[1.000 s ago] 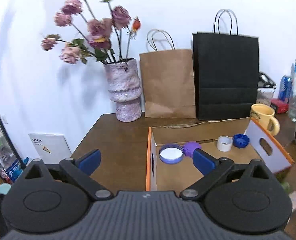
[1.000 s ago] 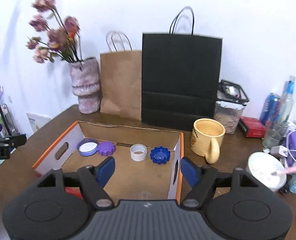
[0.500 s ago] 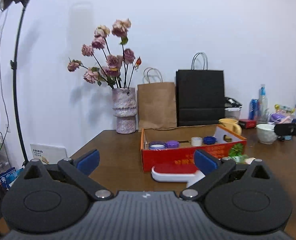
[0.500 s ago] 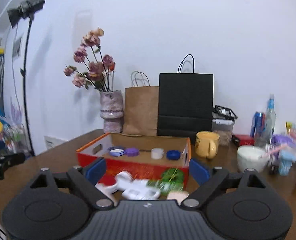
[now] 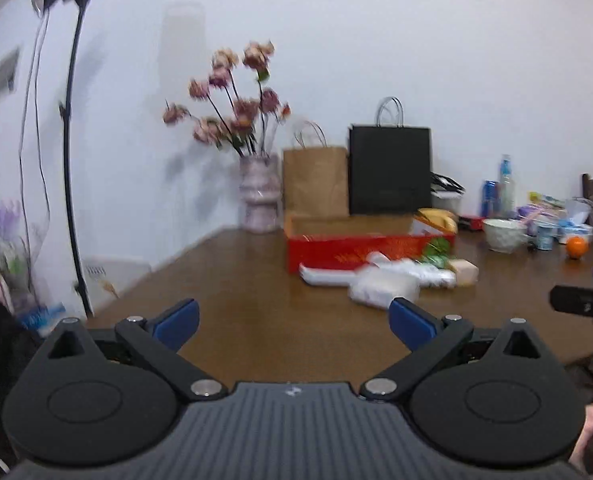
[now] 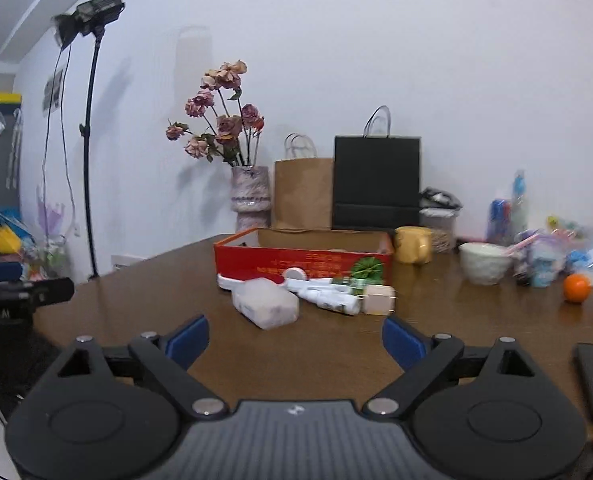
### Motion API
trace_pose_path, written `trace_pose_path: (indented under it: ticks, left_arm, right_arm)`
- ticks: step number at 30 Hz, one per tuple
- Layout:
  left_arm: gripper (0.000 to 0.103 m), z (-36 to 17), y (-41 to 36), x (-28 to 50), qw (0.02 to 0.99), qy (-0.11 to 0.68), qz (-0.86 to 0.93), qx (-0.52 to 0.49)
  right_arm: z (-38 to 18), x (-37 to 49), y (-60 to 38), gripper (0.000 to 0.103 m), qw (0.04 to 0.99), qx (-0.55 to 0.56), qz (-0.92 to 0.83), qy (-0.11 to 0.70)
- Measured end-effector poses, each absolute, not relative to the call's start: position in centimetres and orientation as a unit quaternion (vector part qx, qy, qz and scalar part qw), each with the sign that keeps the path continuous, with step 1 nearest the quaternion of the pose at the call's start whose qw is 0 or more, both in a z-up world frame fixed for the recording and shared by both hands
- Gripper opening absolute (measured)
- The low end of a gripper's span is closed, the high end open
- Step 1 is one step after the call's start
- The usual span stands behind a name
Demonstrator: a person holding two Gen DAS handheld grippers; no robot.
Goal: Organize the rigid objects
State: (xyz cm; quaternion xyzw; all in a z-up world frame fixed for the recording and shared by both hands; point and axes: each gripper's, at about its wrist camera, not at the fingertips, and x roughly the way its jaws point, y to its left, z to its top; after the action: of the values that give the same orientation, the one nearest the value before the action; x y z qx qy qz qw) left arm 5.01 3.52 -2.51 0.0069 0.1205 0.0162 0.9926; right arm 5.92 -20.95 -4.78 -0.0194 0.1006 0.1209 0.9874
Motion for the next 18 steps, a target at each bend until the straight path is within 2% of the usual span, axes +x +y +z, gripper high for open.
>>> trace_pose_path:
  ticks: [3,9,18]
  left_arm:
    - [0.103,-2.7,3.2,3.3,0.992,0.122,0.011,0.000]
    - [0.103,-2.8,2.4,2.1,0.991,0.130,-0.014,-0.006]
    - [0.103,-2.5,2.0,1.8,0.993,0.121,-0.010,0.004]
  right_arm:
    - [-5.2,3.3,-20.5,0.103,0.988,-0.018,0.129,0.088]
    - [-5.0,0.8,-19.8,0.103,0.988,-0.021,0.143,0.046]
    - [-4.8,1.0,-19.9,0.103,0.989,-0.020,0.137,0.050]
